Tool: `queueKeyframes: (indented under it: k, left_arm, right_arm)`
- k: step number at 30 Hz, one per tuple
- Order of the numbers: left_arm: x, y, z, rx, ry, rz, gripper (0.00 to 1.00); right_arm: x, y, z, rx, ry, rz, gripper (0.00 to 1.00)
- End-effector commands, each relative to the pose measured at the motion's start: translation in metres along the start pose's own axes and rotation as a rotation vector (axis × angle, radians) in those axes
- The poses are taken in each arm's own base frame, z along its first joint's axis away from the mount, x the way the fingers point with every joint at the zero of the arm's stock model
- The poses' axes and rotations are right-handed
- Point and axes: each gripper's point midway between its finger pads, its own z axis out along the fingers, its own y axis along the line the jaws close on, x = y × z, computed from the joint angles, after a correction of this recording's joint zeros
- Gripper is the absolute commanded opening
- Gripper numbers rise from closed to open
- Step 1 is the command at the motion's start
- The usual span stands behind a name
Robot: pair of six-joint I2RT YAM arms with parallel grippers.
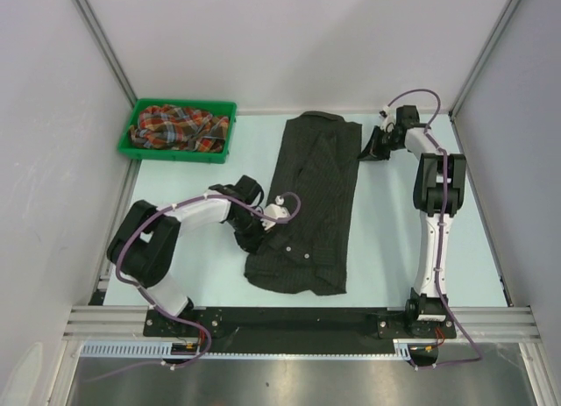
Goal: Fold and stack the long sleeve shirts
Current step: Fold the shirt
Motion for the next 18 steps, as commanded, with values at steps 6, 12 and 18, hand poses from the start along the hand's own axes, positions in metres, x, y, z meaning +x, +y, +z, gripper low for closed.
queueKeyframes:
  k: [6, 12, 18]
  left_arm:
    - [0.002, -0.061, 0.034, 0.202, 0.127, -0.048, 0.22]
    - [-0.029, -0.065, 0.0, 0.225, -0.023, -0.06, 0.53]
    - [-0.08, -0.068, -0.101, 0.072, -0.347, 0.203, 0.78]
  right_arm:
    - [-0.019, -0.021, 0.02, 0.141, -0.008, -0.145, 0.0]
    - [-0.014, 0.004, -0.041, 0.119, 0.039, -0.278, 0.34]
    - [-0.037, 0.089, -0.166, 0.036, -0.113, -0.575, 0.62]
